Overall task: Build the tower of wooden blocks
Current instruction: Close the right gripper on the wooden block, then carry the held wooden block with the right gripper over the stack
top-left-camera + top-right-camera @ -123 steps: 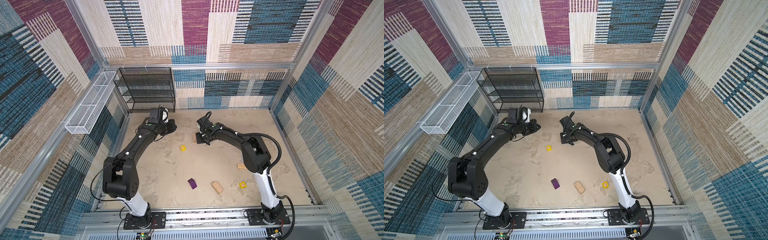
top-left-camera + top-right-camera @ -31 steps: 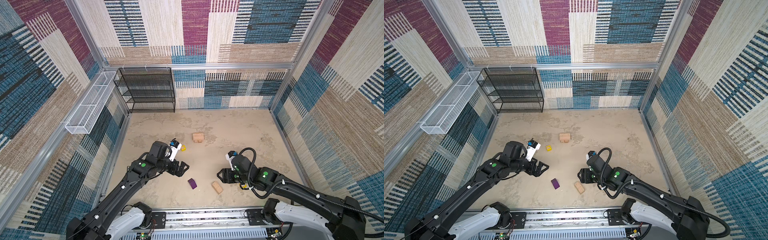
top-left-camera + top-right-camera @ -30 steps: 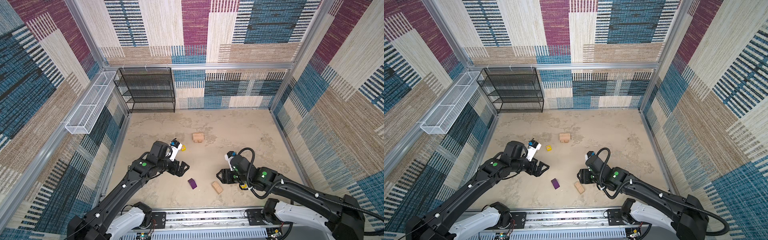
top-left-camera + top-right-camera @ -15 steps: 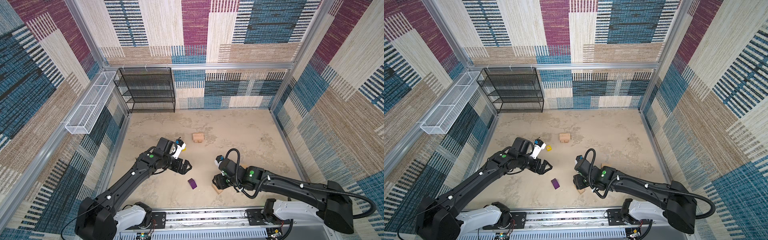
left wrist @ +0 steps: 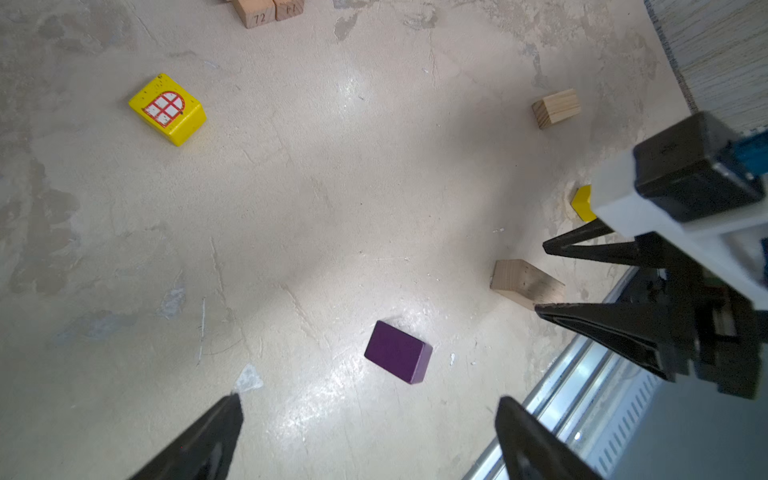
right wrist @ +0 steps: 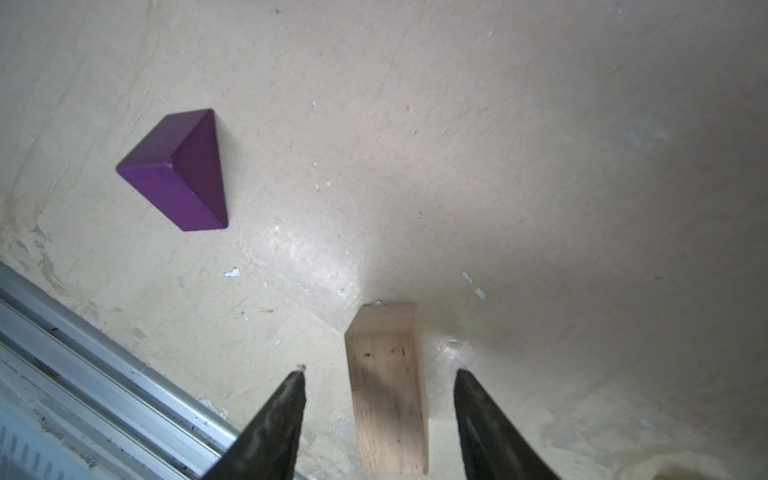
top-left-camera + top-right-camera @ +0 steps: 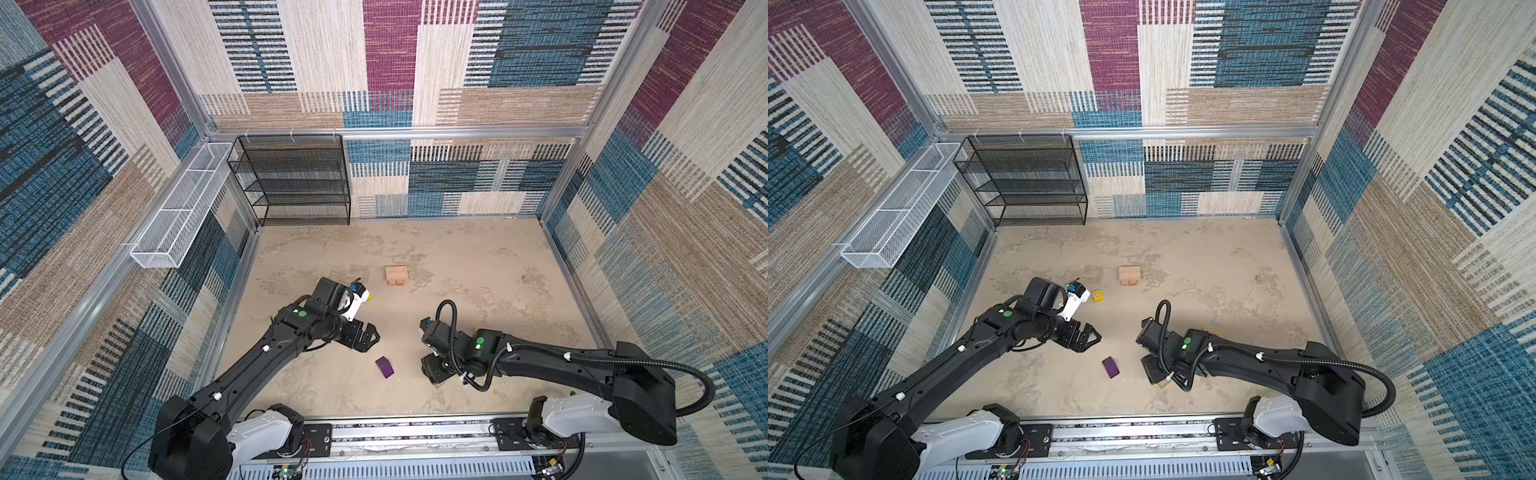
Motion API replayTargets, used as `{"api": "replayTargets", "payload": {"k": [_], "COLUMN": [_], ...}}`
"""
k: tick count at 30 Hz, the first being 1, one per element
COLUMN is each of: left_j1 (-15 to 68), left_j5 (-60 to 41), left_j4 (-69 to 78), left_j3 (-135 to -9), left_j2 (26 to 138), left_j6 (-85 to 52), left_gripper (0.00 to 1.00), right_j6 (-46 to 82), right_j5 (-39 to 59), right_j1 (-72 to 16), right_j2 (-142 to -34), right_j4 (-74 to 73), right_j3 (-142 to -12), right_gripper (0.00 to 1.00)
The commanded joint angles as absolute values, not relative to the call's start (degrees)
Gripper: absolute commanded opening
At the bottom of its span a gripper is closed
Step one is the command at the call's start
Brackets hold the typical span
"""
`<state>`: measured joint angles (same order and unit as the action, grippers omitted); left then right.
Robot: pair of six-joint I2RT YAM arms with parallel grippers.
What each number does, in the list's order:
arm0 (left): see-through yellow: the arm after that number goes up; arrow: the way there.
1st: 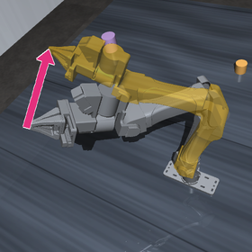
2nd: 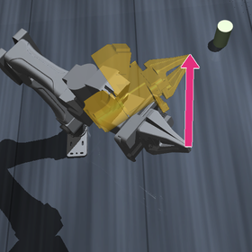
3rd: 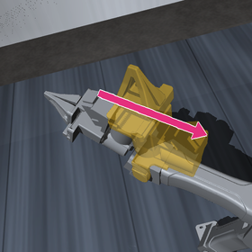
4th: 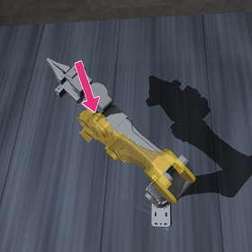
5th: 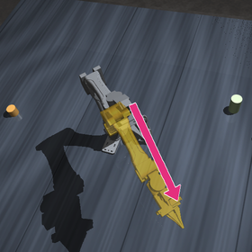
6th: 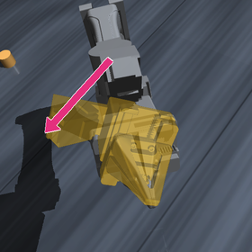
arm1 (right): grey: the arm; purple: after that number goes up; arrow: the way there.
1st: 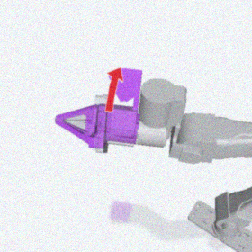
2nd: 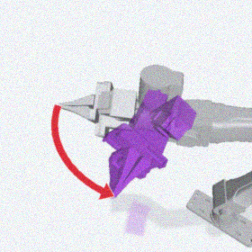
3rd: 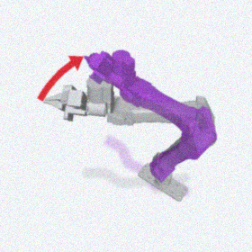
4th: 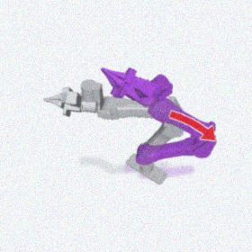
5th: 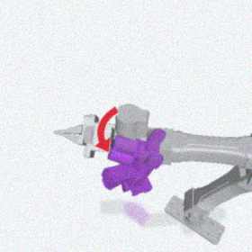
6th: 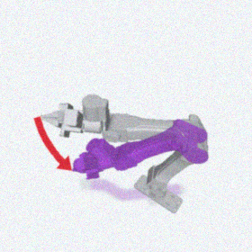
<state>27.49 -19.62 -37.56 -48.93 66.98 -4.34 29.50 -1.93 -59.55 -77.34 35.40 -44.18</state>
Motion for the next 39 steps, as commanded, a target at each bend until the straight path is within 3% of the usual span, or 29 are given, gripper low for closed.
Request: {"api": "replayTargets", "payload": {"k": [1,18,25,31,39], "left_j1": [27.42,27.42,27.43,27.42,27.12], "left_j5": [-18.81,-18.02,-16.95,-14.39,-10.28], "left_j4": [-38.05,-38.01,-38.05,-38.32,-38.44], "left_j3": [-49.04,-49.28,-48.62,-49.24,-49.68], "left_j2": [67.06,66.47,65.39,64.52,61.12], "left_j6": [-2.91,-3.08,-3.12,-2.90,-2.80], "left_gripper": [1.00,1.00,1.00,1.00,0.99], "right_j6": [31.11,33.57,35.03,35.88,36.62], "right_j5": [-1.93,-1.30,-2.28,-5.71,-12.08], "right_j1": [-59.90,-61.08,-61.07,-61.08,-57.85], "right_j2": [-77.92,-82.43,-84.64,-85.47,-90.15], "right_j4": [36.16,37.54,37.91,40.43,44.01], "right_j3": [-44.33,-44.75,-45.58,-49.71,-63.98], "right_gripper": [0.59,0.44,0.30,0.02,0.00]}}
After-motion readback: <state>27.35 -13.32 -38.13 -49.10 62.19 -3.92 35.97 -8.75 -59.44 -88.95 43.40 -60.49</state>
